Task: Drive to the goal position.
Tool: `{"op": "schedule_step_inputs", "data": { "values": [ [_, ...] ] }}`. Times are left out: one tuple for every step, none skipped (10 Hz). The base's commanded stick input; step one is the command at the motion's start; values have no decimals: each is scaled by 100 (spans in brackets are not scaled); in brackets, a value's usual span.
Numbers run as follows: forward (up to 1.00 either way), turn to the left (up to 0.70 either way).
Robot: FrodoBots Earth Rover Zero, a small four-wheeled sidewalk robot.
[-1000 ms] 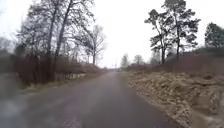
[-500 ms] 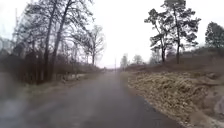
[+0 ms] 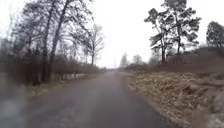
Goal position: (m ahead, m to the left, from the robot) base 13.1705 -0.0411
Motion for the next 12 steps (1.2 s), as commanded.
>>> {"op": "schedule_step_inputs", "data": {
  "values": [
    [70,0],
    [70,0],
    [70,0],
    [70,0],
    [70,0],
    [70,0],
    [70,0],
    [70,0],
    [70,0],
    [70,0],
    [70,0],
    [70,0]
  ]
}}
